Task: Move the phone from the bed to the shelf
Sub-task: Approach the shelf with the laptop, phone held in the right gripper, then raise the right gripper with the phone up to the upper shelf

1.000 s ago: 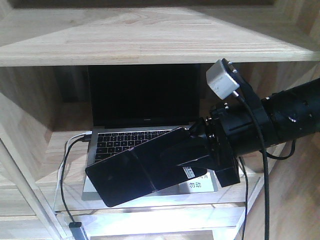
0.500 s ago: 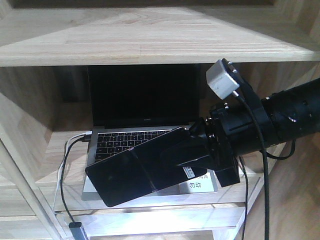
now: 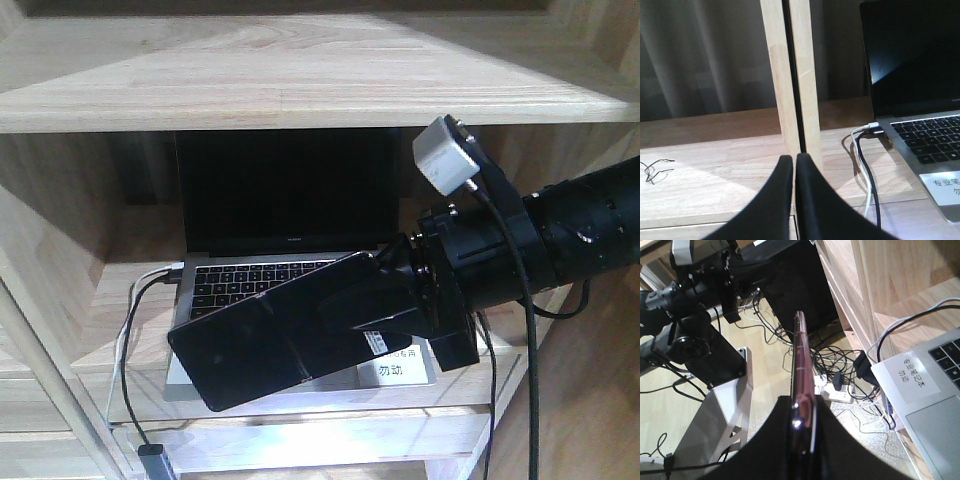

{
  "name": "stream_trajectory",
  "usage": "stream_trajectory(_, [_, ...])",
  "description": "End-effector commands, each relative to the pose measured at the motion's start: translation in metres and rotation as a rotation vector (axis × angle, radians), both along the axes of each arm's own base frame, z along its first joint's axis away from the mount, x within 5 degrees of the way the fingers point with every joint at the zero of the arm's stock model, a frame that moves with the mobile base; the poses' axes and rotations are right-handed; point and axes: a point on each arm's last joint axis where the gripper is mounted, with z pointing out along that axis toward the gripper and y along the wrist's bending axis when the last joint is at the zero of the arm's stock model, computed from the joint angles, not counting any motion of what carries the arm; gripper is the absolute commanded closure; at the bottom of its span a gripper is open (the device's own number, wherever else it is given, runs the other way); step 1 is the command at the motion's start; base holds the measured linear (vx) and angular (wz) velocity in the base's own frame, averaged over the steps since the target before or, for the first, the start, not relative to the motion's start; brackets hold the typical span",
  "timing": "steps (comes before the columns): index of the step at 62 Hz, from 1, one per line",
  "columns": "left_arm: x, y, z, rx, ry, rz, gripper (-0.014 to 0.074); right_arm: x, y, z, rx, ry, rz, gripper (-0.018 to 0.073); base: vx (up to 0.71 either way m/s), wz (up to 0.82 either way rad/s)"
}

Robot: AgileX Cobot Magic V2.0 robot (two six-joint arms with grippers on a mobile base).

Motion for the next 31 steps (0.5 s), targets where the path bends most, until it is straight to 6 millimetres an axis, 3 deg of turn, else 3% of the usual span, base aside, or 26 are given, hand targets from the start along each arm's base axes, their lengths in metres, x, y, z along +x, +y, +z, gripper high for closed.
stream_trajectory(1, [-0.001,0.0,0.015,-0.011,-0.108,-0.002,0.0595,-0.011,0.002,0.024,0.117,-0.014,0.046,0.0561,0.0,0.0])
stream_trajectory(13, [-0.001,0.0,0.015,-0.011,-0.108,-0.002,0.0595,-0.013,0.001,0.028,0.129,-0.021,0.044,0.0561,0.0,0.0])
stream_trajectory(31, [-0.001,0.0,0.015,-0.011,-0.108,-0.002,0.0595,-0.035,-0.006,0.061,0.209,-0.144,-0.024,0.0561,0.0,0.0])
